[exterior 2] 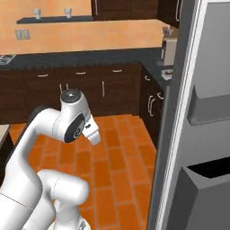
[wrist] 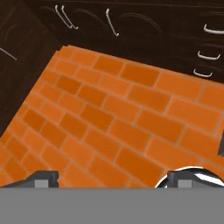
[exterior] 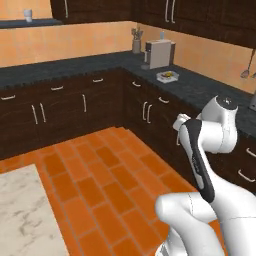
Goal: Take the meat container that has the steak and place it on the second highest rack of the freezer. Then take the vegetable container that has the lemon and potato and place it on the highest rack of the freezer.
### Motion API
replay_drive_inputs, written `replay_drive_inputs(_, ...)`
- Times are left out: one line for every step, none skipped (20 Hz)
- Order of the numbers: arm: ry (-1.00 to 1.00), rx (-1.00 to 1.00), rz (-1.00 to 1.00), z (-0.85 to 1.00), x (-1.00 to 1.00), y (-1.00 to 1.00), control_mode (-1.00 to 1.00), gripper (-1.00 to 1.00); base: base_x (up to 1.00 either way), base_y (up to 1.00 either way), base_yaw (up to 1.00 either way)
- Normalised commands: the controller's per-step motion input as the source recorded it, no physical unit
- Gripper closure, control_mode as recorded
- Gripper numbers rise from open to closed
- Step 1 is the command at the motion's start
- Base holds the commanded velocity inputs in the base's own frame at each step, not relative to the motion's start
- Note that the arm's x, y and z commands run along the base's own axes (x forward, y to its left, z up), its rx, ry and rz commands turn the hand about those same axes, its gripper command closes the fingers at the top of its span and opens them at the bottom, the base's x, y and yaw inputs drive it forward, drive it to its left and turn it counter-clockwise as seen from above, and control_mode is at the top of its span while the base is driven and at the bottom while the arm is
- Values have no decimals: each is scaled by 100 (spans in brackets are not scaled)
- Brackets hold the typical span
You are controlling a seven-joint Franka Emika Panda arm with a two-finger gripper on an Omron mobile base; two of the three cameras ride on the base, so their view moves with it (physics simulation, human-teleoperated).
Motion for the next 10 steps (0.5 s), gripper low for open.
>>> replay_drive_inputs(0, 0, 0, 0, 0, 0, 100, -100, 100, 0, 21)
replay_drive_inputs(0, 0, 0, 0, 0, 0, 100, -100, 100, 0, 9)
replay_drive_inputs(0, 0, 0, 0, 0, 0, 100, -100, 100, 0, 1)
replay_drive_inputs(0, 0, 0, 0, 0, 0, 100, -100, 100, 0, 0)
replay_drive_inputs(0, 0, 0, 0, 0, 0, 100, -100, 100, 0, 0)
replay_drive_inputs(0, 0, 0, 0, 0, 0, 100, -100, 100, 0, 0)
replay_drive_inputs(0, 0, 0, 0, 0, 0, 100, -100, 100, 0, 0)
replay_drive_inputs(0, 0, 0, 0, 0, 0, 100, -100, 100, 0, -2)
replay_drive_inputs(0, 0, 0, 0, 0, 0, 100, -100, 100, 0, -12)
replay_drive_inputs(0, 0, 0, 0, 0, 0, 100, -100, 100, 0, -20)
